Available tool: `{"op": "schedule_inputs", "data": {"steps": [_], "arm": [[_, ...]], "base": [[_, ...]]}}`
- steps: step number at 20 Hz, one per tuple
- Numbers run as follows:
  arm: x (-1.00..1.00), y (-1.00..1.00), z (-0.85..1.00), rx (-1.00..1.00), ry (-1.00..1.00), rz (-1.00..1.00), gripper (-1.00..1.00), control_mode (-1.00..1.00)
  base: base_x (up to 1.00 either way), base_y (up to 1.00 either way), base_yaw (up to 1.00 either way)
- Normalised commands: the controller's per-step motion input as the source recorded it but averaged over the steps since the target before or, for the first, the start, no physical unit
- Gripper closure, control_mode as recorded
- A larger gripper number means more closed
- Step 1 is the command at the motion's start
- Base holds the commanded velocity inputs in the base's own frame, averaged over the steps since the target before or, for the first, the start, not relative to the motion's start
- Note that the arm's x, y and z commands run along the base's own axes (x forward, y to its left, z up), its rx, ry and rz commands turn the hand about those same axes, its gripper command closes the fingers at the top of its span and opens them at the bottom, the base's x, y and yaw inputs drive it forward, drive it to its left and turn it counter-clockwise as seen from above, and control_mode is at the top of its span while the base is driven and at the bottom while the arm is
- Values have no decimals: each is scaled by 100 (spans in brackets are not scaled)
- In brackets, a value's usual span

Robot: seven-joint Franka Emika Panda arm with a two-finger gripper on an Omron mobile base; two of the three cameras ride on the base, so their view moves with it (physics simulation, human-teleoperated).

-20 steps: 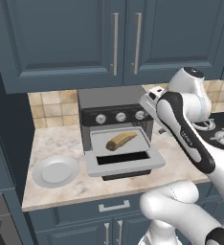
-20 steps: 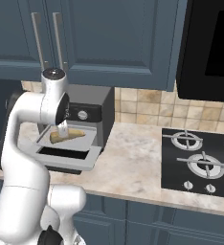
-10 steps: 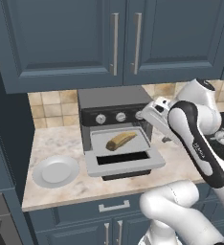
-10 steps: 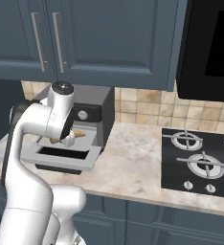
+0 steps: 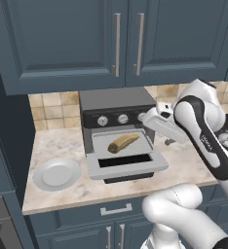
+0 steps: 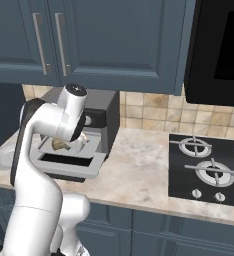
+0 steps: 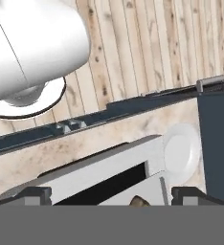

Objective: Pull the toaster oven rack outwards. Pick up the baguette from the plate and place it on the toaster oven rack. Close the toaster oven door fully and set the temperature to the lowest setting.

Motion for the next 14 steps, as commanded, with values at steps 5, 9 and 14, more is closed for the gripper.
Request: {"op": "schedule_inputs", "data": {"steps": [5, 9, 14], "arm": [[-7, 0, -11, -7, -9, 17, -100, -100], [-19, 0, -29, -5, -20, 1, -100, -100], [-14, 6, -38, -9, -19, 0, -100, -100]], "base": [[0, 0, 0], [0, 0, 0], [0, 0, 0]]}}
